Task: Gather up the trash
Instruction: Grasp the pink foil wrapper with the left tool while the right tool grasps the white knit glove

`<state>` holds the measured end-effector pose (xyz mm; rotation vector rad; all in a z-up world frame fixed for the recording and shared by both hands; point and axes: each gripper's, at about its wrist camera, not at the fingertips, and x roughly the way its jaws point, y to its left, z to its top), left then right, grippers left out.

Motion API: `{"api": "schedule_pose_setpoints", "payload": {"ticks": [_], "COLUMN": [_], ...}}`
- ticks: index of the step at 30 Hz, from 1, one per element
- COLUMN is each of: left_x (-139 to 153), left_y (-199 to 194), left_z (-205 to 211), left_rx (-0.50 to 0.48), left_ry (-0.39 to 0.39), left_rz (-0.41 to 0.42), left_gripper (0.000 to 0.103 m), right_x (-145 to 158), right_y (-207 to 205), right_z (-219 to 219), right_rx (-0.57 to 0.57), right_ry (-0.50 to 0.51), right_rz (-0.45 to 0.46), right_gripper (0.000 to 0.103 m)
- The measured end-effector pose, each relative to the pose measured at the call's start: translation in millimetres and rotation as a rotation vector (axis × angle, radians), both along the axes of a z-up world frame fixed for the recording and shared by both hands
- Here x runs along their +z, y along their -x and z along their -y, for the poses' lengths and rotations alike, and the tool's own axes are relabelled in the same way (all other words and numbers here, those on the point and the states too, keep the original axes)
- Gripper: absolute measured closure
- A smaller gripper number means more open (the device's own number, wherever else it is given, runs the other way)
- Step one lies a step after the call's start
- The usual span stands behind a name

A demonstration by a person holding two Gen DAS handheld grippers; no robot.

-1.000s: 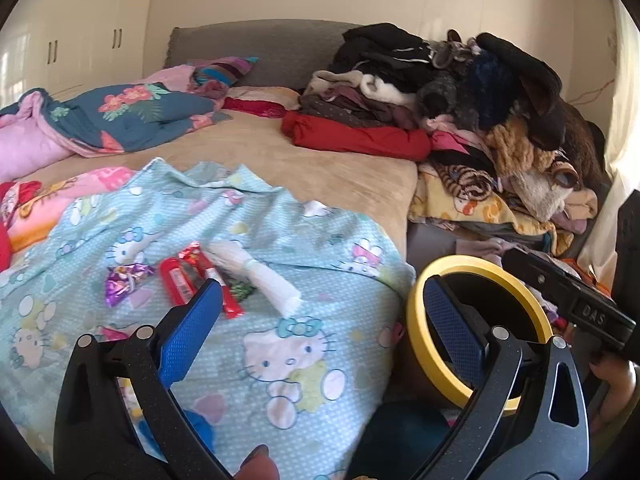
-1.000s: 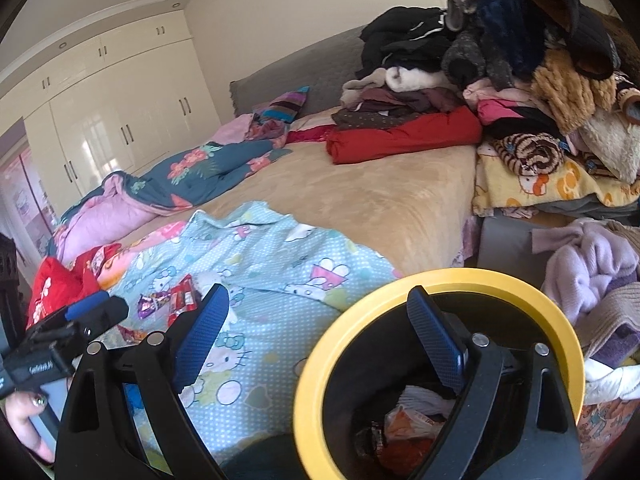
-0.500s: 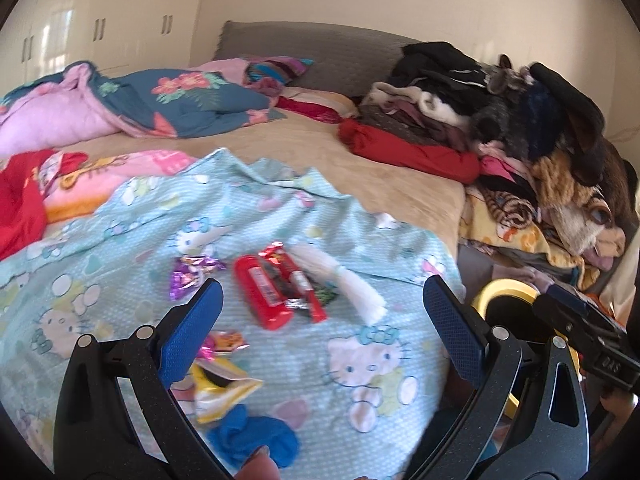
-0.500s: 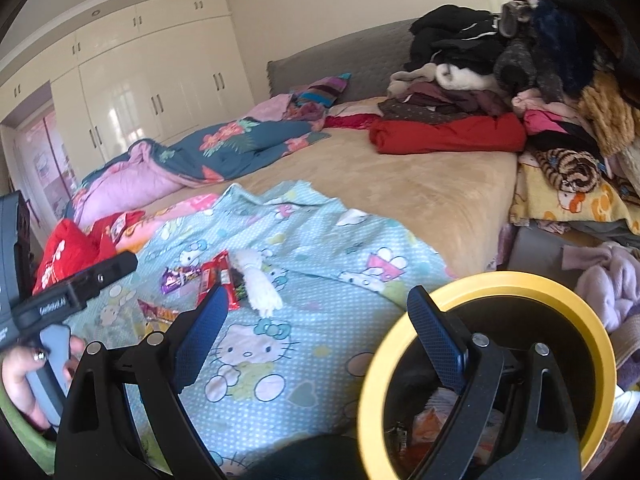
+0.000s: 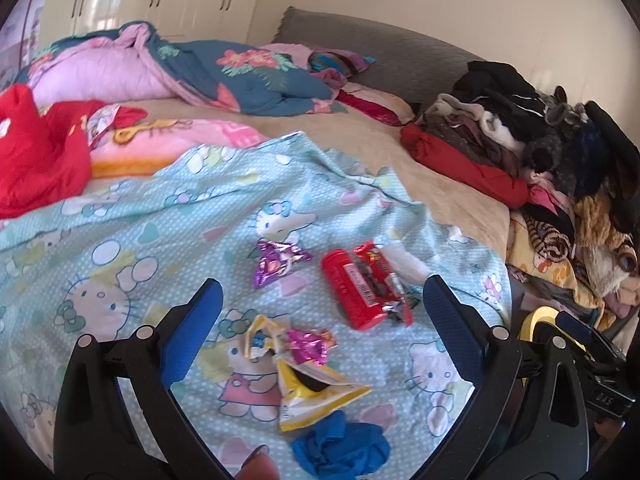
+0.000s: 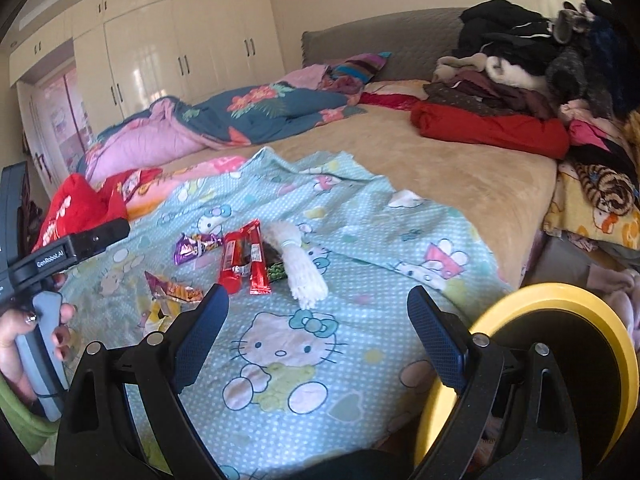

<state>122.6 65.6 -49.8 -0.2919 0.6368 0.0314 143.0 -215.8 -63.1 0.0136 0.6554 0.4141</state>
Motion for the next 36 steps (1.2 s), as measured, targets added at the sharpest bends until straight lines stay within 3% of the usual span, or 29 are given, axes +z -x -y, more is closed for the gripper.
{"api": "schedule_pose_setpoints", "payload": {"ticks": [6,11,14,26,29,31,32,33,36], "left_x": [-11.0,-22.9,-30.9,-51.4,-53.0,-54.7,-55.9,-57.2,-61.3], "left_y": [-2.2,-5.2,-8.2,-15.1,-15.9,-17.0,-17.4,-17.6,-18.8], "left_z": [-10.9,-10.6,-7.5,-0.2,0.4,1.0,1.5,2.2,4.1], "left_rx": [-0.001,-0.025,-0.045,-0.077,-0.078,-0.08,-0.081,-0.083,-0.086], "left_ry": [0.031,0.05,0.058,0.05,0.047,0.042,0.04,0.039,0.031], "left_rz": [-0.018,-0.044,-0.066,-0.11,-0.116,-0.126,-0.133,-0.139,-0.161], "left_gripper": [0.013,0.029,0.039,0.062,0.066,0.068,0.069,0.07,0.075], "right_x": [-18.0,-35.8,-45.1,-67.9,-66.4,-66.3,-66.3,-66.2,-65.2], "right_y": [-24.6,-44.3,-54.7,-82.2,-86.5,-88.5,-88.0,-86.8,-78.9], "right_z": [-16.8,-23.7,-26.4,-37.6,-43.4,-47.0,-48.1,-48.1,-43.1], "right_rx": [0.011,-0.002,-0.008,0.002,0.014,0.032,0.038,0.04,0.032], "right_ry": [0.013,0.016,0.012,-0.024,-0.025,-0.025,-0.022,-0.022,-0.046], "right_rz": [-0.052,-0.104,-0.13,-0.193,-0.181,-0.182,-0.183,-0.184,-0.174], "right_gripper": [0.015,0.015,0.02,0.035,0.043,0.058,0.073,0.082,0.086]}}
